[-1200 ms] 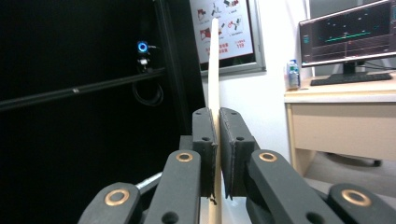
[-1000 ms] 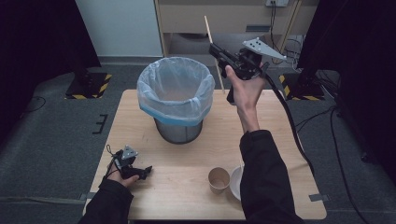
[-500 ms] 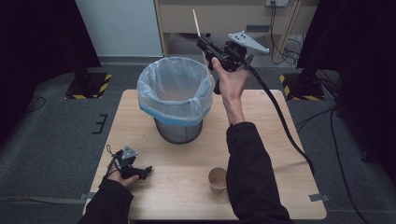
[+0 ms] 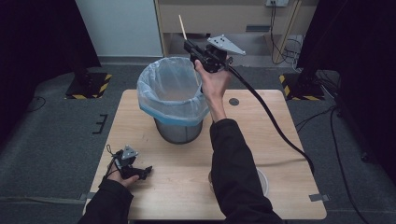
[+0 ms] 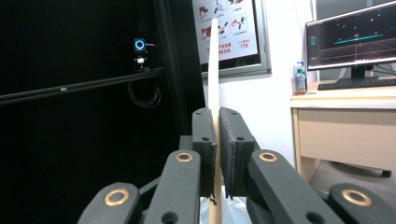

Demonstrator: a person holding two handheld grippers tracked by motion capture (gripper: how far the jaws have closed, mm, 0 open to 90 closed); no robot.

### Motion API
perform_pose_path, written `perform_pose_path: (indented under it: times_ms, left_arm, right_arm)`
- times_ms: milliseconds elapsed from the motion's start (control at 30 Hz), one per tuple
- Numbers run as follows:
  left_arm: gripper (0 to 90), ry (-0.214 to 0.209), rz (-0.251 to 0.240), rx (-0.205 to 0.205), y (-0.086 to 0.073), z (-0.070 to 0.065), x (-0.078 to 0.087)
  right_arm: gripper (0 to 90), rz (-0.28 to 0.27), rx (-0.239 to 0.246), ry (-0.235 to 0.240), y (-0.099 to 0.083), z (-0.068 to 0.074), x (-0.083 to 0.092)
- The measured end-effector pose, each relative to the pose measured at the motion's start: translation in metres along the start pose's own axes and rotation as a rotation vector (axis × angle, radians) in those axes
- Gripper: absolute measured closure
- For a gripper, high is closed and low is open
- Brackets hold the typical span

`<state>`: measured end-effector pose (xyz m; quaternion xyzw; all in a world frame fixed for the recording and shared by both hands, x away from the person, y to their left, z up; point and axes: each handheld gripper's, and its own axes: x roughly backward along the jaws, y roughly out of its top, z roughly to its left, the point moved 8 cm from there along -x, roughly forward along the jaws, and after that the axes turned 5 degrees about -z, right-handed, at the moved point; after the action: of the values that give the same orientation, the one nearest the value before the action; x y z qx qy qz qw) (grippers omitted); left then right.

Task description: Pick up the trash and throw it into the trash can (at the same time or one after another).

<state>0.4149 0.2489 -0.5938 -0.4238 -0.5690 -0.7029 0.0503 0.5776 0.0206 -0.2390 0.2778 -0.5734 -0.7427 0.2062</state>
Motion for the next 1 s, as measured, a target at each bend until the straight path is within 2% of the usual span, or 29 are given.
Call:
perform_pose_path:
  times_ms: [133, 167, 333, 367, 433, 567, 600, 633, 700, 767, 900, 933, 967, 1000]
  left_arm:
    - [0.0, -0.002, 0.001, -0.002, 0.000, 0.000, 0.000]
    - [0.0, -0.003, 0.001, -0.002, 0.000, 0.000, 0.000]
    - [0.0, -0.004, 0.000, -0.002, 0.000, 0.000, 0.000]
    - [0.0, -0.004, 0.000, -0.003, 0.000, 0.000, 0.000]
    - [0.0, -0.004, 0.000, -0.003, 0.000, 0.000, 0.000]
    - [0.0, -0.003, 0.000, -0.003, 0.000, 0.000, 0.000]
    - [0.0, -0.003, 0.000, -0.003, 0.000, 0.000, 0.000]
    - [0.0, -0.002, 0.000, -0.003, 0.000, 0.000, 0.000]
    - [0.0, -0.003, 0.001, -0.004, 0.000, 0.000, 0.000]
    - [0.0, -0.003, 0.000, -0.003, 0.000, 0.000, 0.000]
    - [0.0, -0.001, -0.001, -0.002, 0.000, -0.001, 0.000]
    - [0.0, -0.001, -0.001, -0.002, 0.000, -0.001, 0.000]
    - [0.0, 0.000, -0.001, -0.002, 0.000, -0.001, 0.000]
    - [0.0, 0.000, -0.001, -0.001, 0.000, -0.001, 0.000]
  right_arm:
    - [82.7, 0.013, 0.001, -0.010, -0.008, -0.001, -0.006]
    - [73.6, 0.011, 0.019, -0.010, -0.012, -0.001, -0.009]
    - [66.4, 0.044, 0.038, -0.011, -0.019, 0.001, -0.008]
    - [60.2, 0.045, 0.035, -0.010, -0.015, 0.002, -0.004]
    - [55.3, 0.041, 0.040, -0.008, -0.009, 0.003, 0.002]
    - [51.1, 0.049, 0.055, -0.001, 0.008, 0.005, 0.022]
    - [51.1, 0.049, 0.055, -0.001, 0.008, 0.005, 0.022]
    - [48.2, 0.040, 0.024, 0.017, 0.015, 0.005, 0.036]
    - [45.3, 0.034, 0.044, 0.002, 0.021, 0.000, 0.052]
    - [43.5, 0.040, 0.042, -0.003, 0.025, -0.005, 0.070]
    - [42.2, 0.060, 0.029, -0.036, 0.019, -0.018, 0.112]
    - [42.2, 0.060, 0.029, -0.036, 0.019, -0.018, 0.112]
    - [41.4, 0.080, 0.028, -0.054, 0.012, -0.025, 0.134]
    - [40.9, 0.087, 0.029, -0.063, 0.008, -0.029, 0.144]
